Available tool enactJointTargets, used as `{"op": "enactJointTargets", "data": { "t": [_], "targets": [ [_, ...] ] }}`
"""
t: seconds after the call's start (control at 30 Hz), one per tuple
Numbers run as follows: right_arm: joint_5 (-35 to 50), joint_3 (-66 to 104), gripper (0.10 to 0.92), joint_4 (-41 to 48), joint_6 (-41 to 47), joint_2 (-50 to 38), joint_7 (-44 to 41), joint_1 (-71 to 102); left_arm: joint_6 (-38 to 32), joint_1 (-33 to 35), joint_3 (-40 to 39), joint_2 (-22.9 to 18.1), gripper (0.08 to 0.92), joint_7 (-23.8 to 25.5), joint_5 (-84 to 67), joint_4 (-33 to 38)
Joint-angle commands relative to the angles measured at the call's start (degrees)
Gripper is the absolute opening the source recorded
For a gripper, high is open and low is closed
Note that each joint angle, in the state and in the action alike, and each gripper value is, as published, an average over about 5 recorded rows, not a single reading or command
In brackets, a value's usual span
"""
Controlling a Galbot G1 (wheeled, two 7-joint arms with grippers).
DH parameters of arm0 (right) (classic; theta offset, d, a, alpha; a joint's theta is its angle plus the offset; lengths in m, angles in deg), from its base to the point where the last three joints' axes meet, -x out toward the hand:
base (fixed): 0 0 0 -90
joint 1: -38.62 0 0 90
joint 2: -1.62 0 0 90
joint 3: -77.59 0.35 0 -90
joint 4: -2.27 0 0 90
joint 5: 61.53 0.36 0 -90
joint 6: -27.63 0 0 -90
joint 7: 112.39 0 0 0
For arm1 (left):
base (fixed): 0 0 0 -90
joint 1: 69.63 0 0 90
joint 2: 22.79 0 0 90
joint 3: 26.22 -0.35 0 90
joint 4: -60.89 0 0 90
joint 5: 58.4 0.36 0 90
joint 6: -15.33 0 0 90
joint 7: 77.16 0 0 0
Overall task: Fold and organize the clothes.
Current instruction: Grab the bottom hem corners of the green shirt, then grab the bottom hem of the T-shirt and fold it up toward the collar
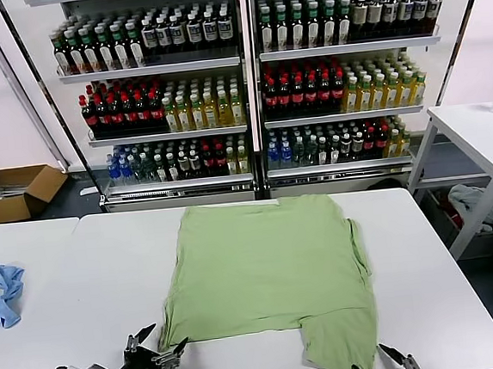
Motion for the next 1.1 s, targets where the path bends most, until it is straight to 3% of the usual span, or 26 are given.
{"op": "enactJointTargets", "data": {
  "t": [0.03,0.47,0.8,1.1],
  "targets": [
    [-0.16,-0.96,0.481,0.53,-0.21,-0.10,0.14,0.34,1.26,-0.20,-0.87,0.13,0.772,2.19,2.15,-1.85],
    [4.83,-1.17,0.127,-0.53,-3.89,0.28,0.08,-0.41,1.04,0.41,-1.14,-0.21,0.385,2.53,2.36,-0.04],
    [17.26,0.55,0.107,-3.78,-7.55,-0.32,-1.89,0.87,0.19,3.64,1.68,-1.48,0.113,2.64,2.08,7.49],
    [23.10,0.04,0.107,-1.23,-8.40,-0.01,-0.88,-8.25,-0.78,-0.37,3.53,-0.94,0.085,2.93,-3.06,9.12]
  ]
}}
